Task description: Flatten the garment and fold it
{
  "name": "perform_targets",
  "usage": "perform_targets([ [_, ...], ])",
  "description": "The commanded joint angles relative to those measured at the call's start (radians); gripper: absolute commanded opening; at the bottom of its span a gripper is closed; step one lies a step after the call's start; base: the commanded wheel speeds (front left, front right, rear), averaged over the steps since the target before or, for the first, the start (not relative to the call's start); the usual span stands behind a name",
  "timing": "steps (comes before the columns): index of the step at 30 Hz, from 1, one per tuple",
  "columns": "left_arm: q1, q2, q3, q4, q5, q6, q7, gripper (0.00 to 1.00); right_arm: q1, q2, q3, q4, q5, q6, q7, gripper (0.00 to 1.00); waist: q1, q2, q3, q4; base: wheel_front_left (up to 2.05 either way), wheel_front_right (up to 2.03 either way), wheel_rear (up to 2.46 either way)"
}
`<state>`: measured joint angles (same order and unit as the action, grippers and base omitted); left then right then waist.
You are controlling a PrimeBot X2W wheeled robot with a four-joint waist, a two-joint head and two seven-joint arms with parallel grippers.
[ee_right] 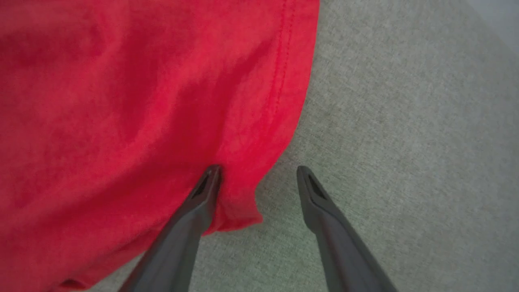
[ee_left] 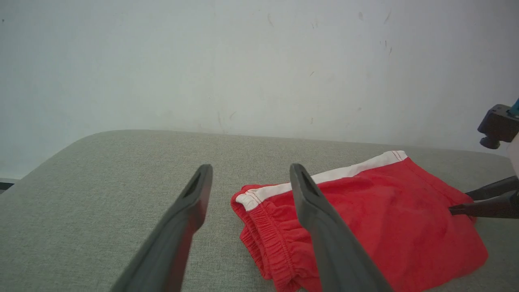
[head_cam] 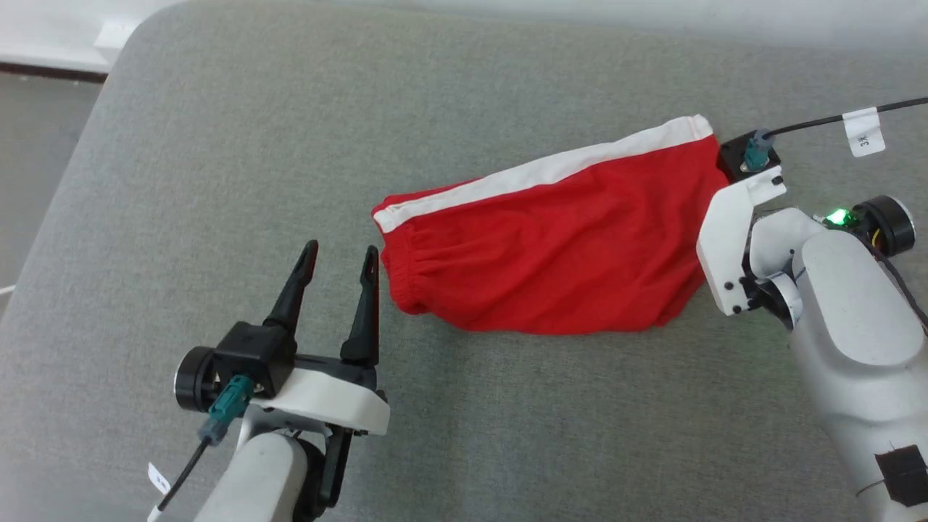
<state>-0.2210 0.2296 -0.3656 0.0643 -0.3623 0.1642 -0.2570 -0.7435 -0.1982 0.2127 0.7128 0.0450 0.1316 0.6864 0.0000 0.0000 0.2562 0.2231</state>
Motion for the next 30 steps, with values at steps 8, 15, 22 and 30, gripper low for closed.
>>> perform_targets([
  [8, 0.007, -0.038, 0.029, 0.006, 0.031, -0.028, -0.005, 1.0, 0.018, -0.008, 0.048, 0.04, 0.024, -0.001, 0.04, 0.22, 0.0, 0.0, 0.036, 0.025, 0.0, 0.0, 0.0],
  [15, -0.001, -0.071, 0.042, 0.019, -0.031, -0.034, 0.083, 1.0, 0.005, -0.02, 0.051, 0.023, 0.092, -0.001, 0.042, 0.0, 0.0, 0.0, 0.011, -0.002, 0.0, 0.0, 0.0],
  [22, -0.057, -0.057, 0.0, -0.052, -0.076, 0.041, 0.515, 1.0, -0.002, -0.02, 0.08, -0.017, 0.132, -0.001, 0.029, 0.0, 0.0, 0.0, 0.001, -0.026, 0.0, 0.0, 0.0],
  [30, -0.174, -0.028, -0.04, 0.042, -0.066, 0.116, 0.866, 1.0, -0.011, -0.025, 0.119, -0.058, 0.155, -0.001, 0.033, 0.0, 0.0, 0.0, 0.033, -0.044, 0.0, 0.0, 0.0],
])
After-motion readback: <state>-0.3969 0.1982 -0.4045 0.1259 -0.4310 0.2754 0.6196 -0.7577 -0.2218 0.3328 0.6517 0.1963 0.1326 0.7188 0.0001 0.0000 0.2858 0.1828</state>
